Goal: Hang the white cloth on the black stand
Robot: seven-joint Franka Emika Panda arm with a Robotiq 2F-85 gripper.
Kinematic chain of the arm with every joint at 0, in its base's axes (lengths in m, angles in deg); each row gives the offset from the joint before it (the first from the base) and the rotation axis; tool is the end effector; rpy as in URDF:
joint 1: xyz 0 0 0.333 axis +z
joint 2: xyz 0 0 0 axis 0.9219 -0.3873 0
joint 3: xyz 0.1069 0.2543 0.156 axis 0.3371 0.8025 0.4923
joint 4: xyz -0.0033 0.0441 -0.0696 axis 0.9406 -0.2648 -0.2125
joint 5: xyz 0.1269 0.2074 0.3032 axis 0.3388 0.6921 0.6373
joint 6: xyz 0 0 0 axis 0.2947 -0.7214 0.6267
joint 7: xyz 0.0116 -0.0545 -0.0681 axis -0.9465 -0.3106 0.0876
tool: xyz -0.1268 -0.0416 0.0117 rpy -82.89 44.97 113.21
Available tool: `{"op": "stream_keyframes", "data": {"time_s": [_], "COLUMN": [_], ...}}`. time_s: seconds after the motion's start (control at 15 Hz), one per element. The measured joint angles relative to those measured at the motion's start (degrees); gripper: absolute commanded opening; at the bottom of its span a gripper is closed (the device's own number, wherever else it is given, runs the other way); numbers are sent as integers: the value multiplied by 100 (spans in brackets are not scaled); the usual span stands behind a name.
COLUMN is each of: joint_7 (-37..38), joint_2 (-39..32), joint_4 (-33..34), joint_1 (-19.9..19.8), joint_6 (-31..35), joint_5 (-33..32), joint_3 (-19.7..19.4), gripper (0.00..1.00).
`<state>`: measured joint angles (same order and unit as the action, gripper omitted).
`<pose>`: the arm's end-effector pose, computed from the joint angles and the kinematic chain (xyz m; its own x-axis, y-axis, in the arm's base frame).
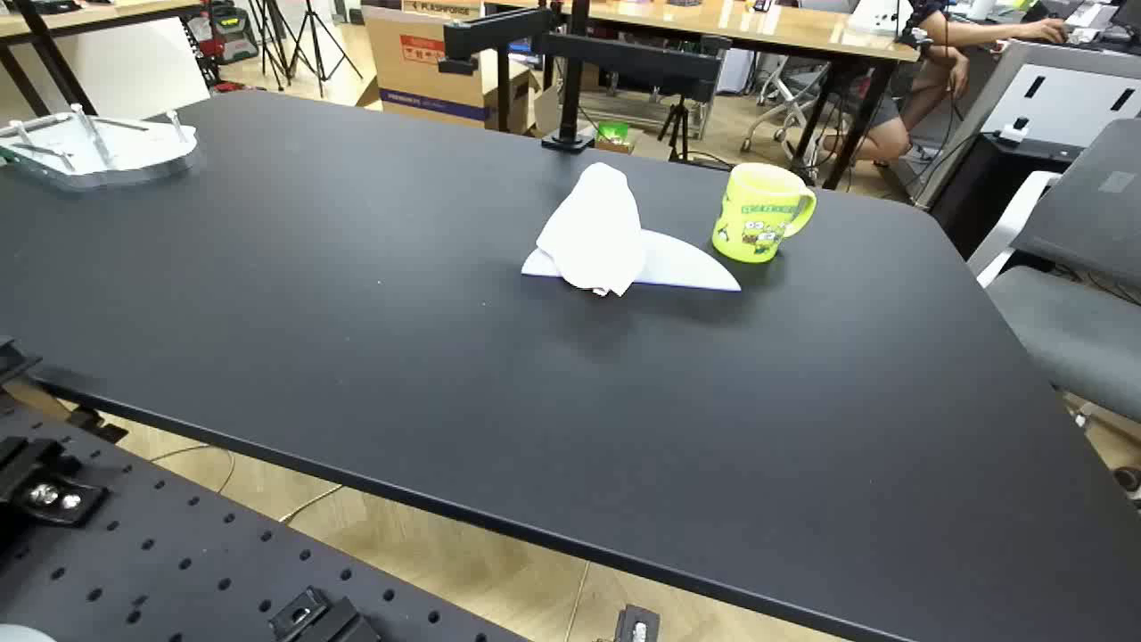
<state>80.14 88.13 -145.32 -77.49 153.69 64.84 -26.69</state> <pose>0.3307 -0.1577 0.4613 0.9281 -0.2630 -0.2637 -0.2791 -0.9599 -0.0249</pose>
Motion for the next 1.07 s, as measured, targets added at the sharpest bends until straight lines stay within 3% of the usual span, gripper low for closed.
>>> {"op": "stream_keyframes", "data": {"time_s": [0.87, 1.07], "joint_7": [3, 22], "joint_2": [-9, -64], "joint_4": [-2, -6], "joint_1": [-1, -41], "joint_6": [46, 768], "joint_5": [-3, -232], "joint_3": [2, 8], "gripper": [100, 100]}}
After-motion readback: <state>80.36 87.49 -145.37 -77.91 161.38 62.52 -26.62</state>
